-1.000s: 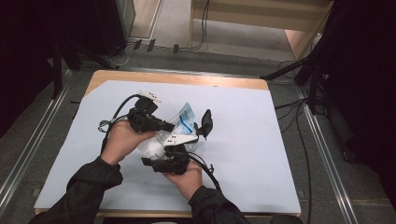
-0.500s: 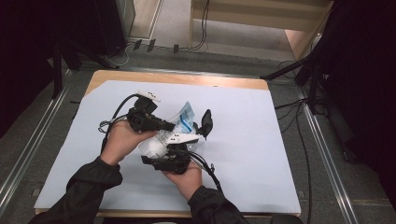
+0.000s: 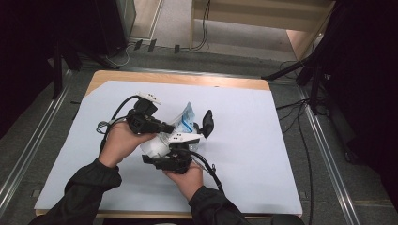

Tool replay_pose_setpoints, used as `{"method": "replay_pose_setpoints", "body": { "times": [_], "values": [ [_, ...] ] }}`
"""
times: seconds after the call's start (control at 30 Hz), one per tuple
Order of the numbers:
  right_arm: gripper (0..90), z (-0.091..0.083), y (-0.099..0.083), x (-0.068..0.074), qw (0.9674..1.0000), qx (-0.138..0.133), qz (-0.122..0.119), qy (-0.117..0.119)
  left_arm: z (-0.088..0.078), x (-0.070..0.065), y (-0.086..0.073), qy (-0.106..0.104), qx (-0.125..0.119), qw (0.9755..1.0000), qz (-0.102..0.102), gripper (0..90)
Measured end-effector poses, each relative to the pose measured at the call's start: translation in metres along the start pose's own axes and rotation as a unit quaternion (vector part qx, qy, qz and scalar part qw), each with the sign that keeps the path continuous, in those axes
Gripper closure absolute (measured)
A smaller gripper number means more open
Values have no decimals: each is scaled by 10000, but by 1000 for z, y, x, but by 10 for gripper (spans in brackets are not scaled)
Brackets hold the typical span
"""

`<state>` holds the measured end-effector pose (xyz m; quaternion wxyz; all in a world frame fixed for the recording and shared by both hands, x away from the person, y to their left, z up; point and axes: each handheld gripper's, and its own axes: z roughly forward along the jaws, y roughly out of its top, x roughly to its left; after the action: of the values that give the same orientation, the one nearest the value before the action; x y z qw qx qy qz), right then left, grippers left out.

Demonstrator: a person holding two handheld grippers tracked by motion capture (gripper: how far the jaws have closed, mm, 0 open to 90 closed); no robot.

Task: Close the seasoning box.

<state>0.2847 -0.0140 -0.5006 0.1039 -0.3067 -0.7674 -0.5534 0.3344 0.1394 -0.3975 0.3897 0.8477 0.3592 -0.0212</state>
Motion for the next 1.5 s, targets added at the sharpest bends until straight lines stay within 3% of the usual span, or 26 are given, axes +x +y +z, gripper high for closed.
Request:
{"method": "replay_pose_setpoints", "body": {
  "times": [0.2, 0.3, 0.43, 0.63, 0.77, 0.97, 1.17, 1.5],
  "values": [
    [543, 1, 2, 1, 9998, 77, -126, -121, 0, 0, 0, 61, -28, 10000, -54, 900],
    [531, 2, 1, 4, 9987, 150, -385, -311, 0, 1, 0, 50, -2, 10000, -47, 900],
    [528, 3, 0, 7, 9972, 194, -558, -465, 0, 1, 0, 11, -25, 10000, -80, 900],
    [541, 3, 1, 6, 9981, 180, -415, -416, 0, 0, 0, 44, -27, 10000, -51, 900],
    [547, 1, 1, 2, 9997, 47, -178, -144, 1, 0, 1, 19, -113, 9999, -19, 899],
    [551, -1, 1, 1, 9999, -12, -76, -65, 1, -2, 1, -13, -73, 10000, 14, 877],
    [552, -3, 2, 0, 9999, -22, -60, -100, 3, -5, 2, 100, -98, 9997, 177, 900],
    [544, -3, 4, 2, 9996, 69, -210, -150, 2, -5, 3, 130, -109, 9997, 161, 900]
  ]
}}
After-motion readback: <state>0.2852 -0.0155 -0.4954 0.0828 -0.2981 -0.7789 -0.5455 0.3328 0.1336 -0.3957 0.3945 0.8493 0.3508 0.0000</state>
